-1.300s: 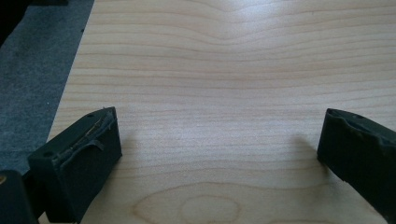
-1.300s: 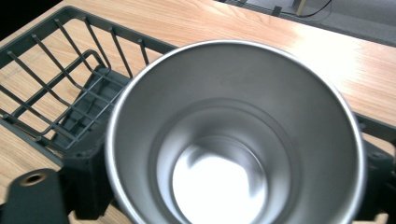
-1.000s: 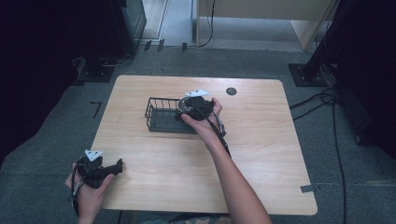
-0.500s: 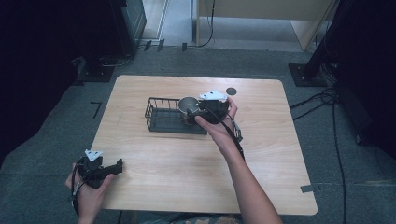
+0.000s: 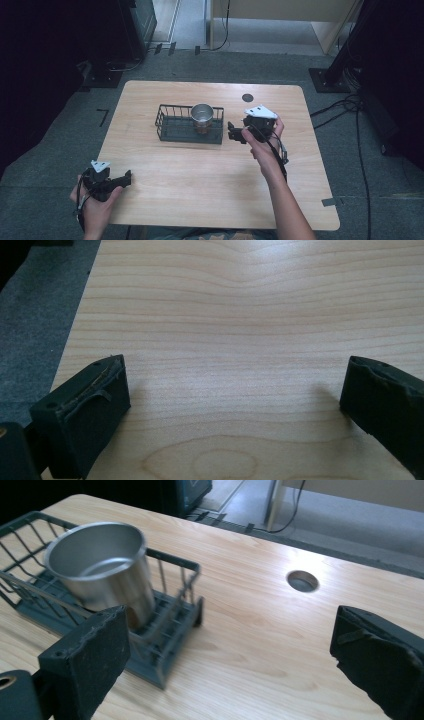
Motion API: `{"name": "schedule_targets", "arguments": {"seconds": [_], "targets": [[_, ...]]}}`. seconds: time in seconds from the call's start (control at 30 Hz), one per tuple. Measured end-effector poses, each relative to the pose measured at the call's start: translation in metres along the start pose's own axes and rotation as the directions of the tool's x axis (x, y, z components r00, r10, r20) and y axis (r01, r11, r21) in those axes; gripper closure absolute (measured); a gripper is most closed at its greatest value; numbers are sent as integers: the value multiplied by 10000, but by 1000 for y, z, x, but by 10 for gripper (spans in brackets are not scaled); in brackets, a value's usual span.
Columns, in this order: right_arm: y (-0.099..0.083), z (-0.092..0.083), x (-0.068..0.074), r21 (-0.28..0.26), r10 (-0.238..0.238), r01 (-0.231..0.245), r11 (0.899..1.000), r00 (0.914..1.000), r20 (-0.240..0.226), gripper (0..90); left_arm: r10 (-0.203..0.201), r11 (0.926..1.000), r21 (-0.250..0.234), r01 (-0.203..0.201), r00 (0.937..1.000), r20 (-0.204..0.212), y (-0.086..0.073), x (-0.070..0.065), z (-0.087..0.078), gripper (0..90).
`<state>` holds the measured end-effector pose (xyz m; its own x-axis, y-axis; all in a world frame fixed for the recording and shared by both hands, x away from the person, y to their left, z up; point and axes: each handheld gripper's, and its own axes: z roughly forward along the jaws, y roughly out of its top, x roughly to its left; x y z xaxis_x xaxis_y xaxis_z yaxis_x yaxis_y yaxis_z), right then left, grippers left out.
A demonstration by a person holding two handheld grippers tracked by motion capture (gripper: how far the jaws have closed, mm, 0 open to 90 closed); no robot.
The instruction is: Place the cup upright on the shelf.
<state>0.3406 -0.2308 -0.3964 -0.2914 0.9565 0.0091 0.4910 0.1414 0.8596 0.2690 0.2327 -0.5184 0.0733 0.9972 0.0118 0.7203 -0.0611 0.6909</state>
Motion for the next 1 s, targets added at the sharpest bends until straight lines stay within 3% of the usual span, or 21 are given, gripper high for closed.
{"name": "schedule_targets", "arguments": {"seconds": [0.47,1.0], "targets": [[-31,-23,-42,129,482,-493,9987,9961,736,26,9,10000,9,-9,10000,-1,0,0,0,0],[-82,-45,-89,548,1131,-1234,9908,9804,1613,26,18,10000,20,-18,10000,1,0,0,0,0]]}}
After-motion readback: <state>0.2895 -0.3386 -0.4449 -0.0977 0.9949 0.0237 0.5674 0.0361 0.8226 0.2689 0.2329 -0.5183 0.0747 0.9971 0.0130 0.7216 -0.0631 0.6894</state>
